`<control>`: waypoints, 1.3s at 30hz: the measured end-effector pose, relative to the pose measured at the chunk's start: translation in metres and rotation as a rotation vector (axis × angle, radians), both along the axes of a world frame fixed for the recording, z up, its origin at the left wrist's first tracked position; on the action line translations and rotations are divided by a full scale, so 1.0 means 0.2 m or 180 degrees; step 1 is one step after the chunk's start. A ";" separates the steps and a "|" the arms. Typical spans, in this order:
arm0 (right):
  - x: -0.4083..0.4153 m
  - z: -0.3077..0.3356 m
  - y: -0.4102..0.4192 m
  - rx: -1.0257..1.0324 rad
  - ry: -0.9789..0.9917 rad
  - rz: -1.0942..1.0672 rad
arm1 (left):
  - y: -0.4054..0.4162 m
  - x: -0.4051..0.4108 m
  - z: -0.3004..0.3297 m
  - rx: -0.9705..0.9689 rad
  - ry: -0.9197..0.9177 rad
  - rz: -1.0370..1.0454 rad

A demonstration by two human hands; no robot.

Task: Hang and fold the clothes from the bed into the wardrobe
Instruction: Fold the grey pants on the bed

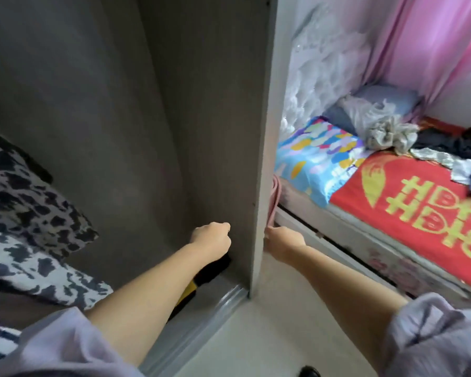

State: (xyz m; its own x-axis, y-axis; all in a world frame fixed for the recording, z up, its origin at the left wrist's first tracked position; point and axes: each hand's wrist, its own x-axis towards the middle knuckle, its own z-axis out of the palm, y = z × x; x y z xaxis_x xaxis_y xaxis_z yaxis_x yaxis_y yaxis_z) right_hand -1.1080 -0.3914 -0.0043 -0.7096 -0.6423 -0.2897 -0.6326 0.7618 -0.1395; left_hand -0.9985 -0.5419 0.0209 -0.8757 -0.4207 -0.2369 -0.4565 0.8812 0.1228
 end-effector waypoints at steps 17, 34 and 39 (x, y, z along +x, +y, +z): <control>-0.59 0.07 2.45 0.0308 -0.0004 -0.2206 | 2.12 -1.22 -0.02 0.0339 -0.0019 -0.2200; -1.55 -0.17 3.40 0.0320 -0.0342 -0.3332 | 2.97 -2.55 -0.19 0.0209 -0.0468 -0.2925; -1.85 -0.22 3.67 0.0202 -0.0410 -0.3767 | 3.29 -3.01 -0.18 0.0127 -0.0436 -0.3286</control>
